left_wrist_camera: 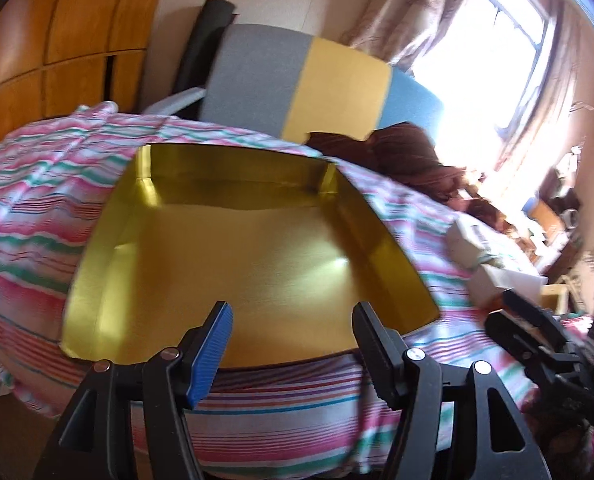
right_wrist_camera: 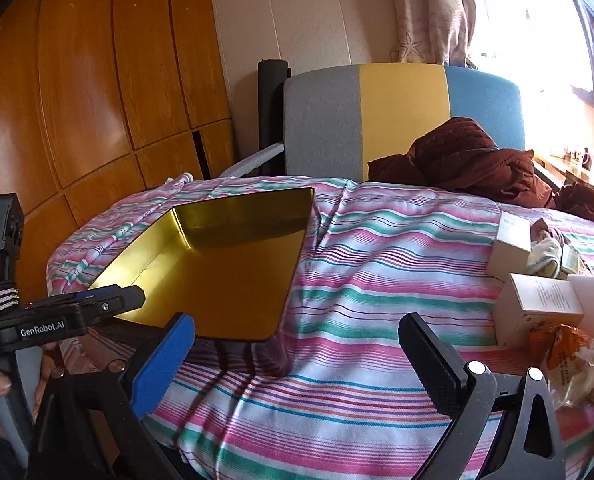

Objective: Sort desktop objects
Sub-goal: 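Move both tools from the tray toward the cluster of items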

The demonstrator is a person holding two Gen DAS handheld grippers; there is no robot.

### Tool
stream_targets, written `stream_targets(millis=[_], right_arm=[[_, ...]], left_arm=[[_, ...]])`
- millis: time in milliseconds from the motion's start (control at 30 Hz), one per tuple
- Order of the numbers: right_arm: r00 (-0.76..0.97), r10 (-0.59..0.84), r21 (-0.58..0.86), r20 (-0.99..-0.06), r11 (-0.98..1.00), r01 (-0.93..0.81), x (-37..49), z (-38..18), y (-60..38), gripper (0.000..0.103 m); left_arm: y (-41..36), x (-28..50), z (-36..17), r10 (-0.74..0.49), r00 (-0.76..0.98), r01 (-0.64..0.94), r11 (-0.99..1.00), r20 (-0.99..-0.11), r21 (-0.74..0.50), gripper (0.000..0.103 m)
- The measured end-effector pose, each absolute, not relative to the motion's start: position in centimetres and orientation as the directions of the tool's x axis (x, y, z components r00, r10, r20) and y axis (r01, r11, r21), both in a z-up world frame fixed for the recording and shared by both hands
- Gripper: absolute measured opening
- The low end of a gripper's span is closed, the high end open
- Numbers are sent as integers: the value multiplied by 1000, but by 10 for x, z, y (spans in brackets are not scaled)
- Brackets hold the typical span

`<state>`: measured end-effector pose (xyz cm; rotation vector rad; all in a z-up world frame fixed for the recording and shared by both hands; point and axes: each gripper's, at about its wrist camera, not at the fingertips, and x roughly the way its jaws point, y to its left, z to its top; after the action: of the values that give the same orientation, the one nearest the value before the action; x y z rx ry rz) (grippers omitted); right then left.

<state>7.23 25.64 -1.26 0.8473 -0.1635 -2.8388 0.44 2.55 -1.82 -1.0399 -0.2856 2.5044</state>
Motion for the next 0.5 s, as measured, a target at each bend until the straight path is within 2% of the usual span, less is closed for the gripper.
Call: stream_targets(millis=[133, 333, 500], right_arm=[[-811, -189, 223, -553, -972, 74, 93, -20, 303, 103], [-784, -117, 225, -609, -974, -30, 113, -32, 364, 103], [-778, -76, 228, -624, -970, -88, 127, -42, 391, 103]], left_arm=[[45, 0, -17, 571, -557, -379, -821, -603, -427, 83], [110, -2, -1, 671, -432, -548, -726, -603, -415, 83], [194, -4, 9, 688, -339, -695, -643, -642, -322, 83]])
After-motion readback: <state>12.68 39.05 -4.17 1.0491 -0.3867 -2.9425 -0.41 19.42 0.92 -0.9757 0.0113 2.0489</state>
